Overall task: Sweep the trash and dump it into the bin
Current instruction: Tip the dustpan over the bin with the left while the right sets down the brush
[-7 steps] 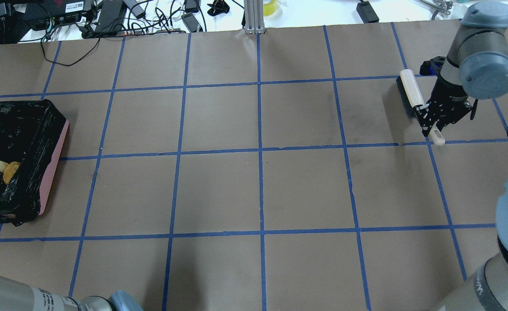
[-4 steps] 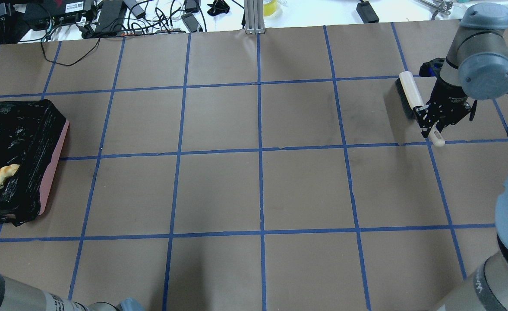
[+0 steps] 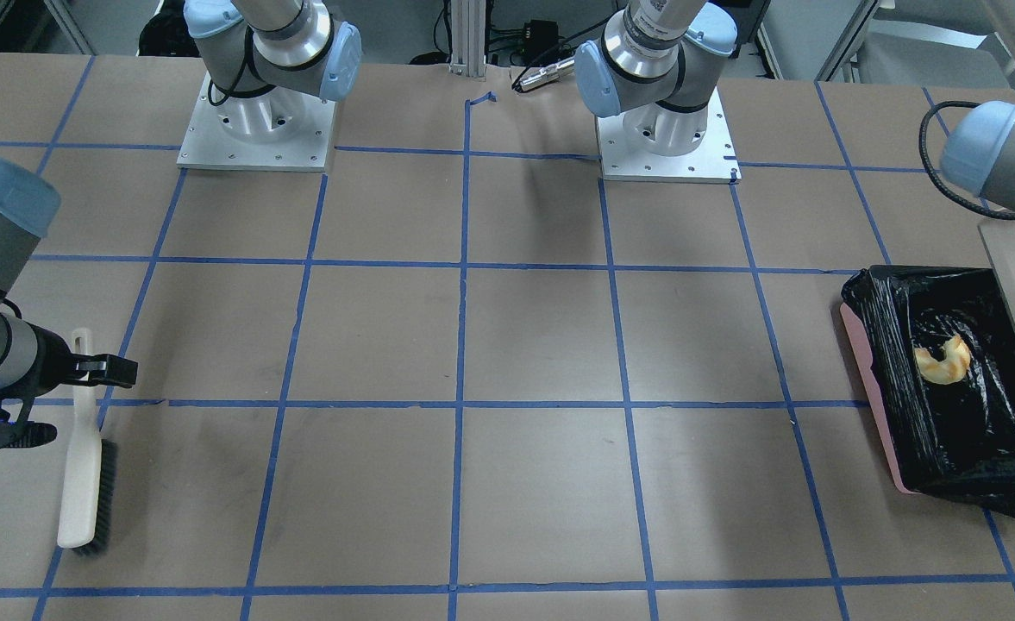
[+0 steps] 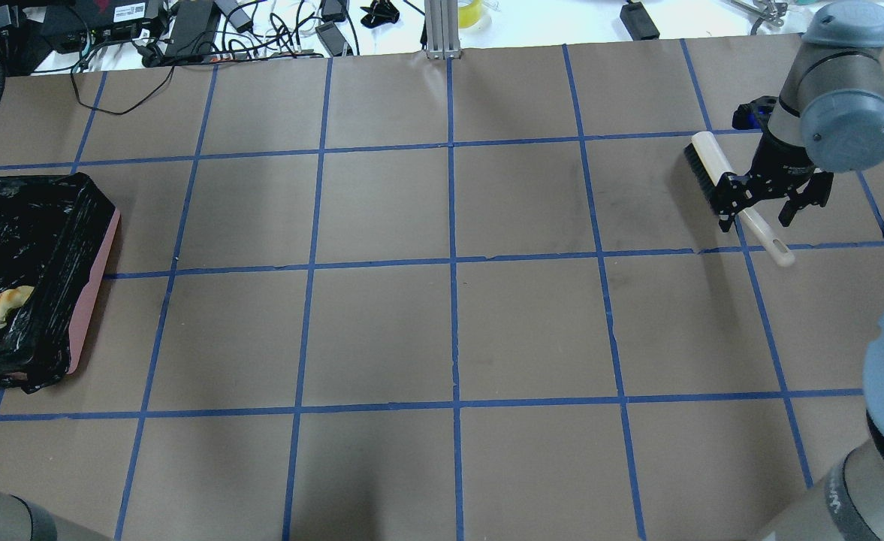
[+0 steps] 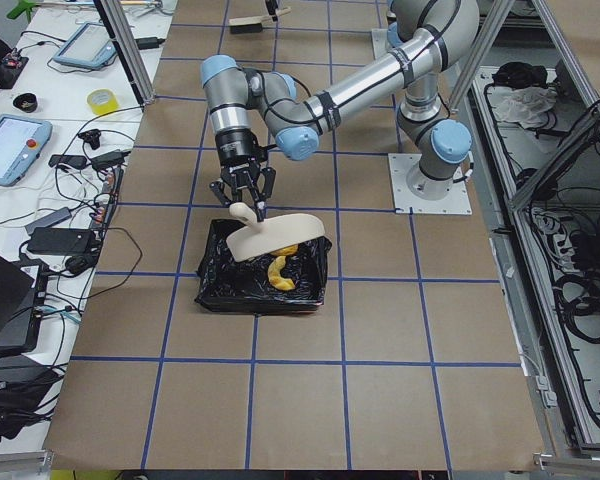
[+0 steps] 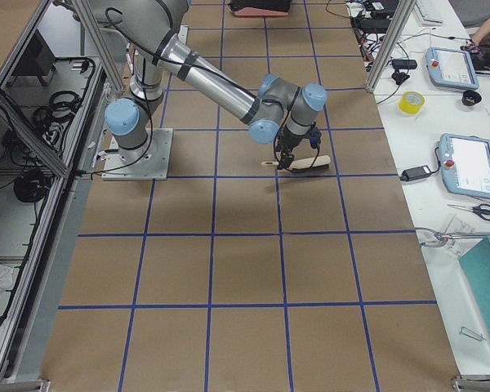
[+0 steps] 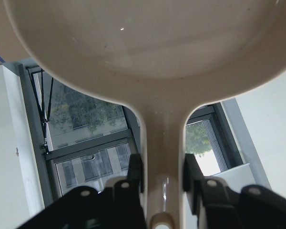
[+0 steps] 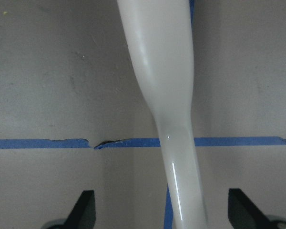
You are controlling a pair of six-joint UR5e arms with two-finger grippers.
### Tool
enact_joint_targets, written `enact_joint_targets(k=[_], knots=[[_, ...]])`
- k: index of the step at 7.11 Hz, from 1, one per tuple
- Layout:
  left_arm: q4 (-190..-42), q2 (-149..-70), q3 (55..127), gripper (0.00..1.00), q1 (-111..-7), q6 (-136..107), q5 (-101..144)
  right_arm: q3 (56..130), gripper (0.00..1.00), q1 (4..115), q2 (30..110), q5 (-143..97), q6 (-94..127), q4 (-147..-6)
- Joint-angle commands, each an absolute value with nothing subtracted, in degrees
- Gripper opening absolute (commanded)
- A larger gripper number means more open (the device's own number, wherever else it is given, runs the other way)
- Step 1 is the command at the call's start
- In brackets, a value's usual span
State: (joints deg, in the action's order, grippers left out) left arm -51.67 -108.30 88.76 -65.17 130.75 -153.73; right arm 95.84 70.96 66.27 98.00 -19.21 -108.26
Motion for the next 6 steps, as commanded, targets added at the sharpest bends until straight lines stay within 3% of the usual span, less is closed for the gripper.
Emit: enact_joint_targets(k=[1, 4, 6], knots=[[-50.72, -108.11, 90.08, 0.00, -66.01, 129.99, -154.51, 95.28, 1.00, 70.93, 67.93, 100.10, -19.07, -107.76], [-50.19, -108.02, 89.83, 0.00, -65.48, 130.43, -153.90, 93.70, 1.00, 72.06, 77.14, 98.88, -18.90, -106.17], [-47.40, -106.88, 87.46, 0.00, -65.57, 130.52, -144.73, 88.71, 1.00, 79.23, 78.84, 97.91, -7.28, -101.54]])
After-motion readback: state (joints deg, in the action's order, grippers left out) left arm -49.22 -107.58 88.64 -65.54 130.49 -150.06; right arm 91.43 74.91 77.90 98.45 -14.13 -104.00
